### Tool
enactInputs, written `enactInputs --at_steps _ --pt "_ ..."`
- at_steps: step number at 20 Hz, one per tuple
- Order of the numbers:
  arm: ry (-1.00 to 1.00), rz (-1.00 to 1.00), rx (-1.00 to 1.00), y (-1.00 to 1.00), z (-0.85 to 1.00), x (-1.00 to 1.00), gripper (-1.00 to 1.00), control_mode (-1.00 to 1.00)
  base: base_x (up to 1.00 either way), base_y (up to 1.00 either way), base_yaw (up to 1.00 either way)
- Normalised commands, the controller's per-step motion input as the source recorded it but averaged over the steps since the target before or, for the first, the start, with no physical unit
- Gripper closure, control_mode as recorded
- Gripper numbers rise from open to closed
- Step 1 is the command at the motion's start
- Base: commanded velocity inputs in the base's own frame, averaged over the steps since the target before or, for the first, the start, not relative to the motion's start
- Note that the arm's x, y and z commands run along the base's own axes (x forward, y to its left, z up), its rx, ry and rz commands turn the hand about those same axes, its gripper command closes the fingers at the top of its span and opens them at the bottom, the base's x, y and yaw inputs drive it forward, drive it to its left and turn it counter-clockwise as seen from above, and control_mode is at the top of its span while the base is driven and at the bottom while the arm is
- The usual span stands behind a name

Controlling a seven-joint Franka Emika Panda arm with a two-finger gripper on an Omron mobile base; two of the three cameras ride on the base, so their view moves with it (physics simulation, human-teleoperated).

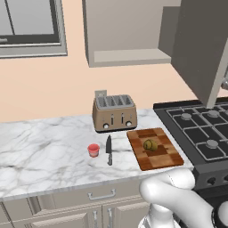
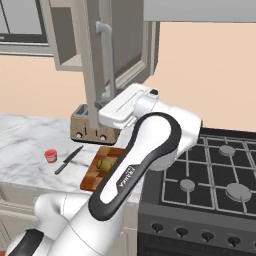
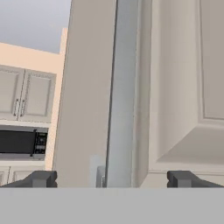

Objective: Pick the bread, place it on the cutting board, pick the jam, place it on the counter, and close the cabinet.

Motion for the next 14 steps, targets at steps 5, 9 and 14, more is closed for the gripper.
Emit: enactInputs --at_steps 5,9,14 --pt "0.0 0.0 0.0 0.52 0.0 0.11 -1.0 -1.0 0.0 0.0 0.0" --pt "0.0 0.0 0.0 0.51 0.0 0.23 -1.0 -1.0 0.0 0.0 0.0" --pt "0.0 -0.01 0.0 0.37 0.02 0.2 -1.0 -1.0 0.0 0.0 0.0"
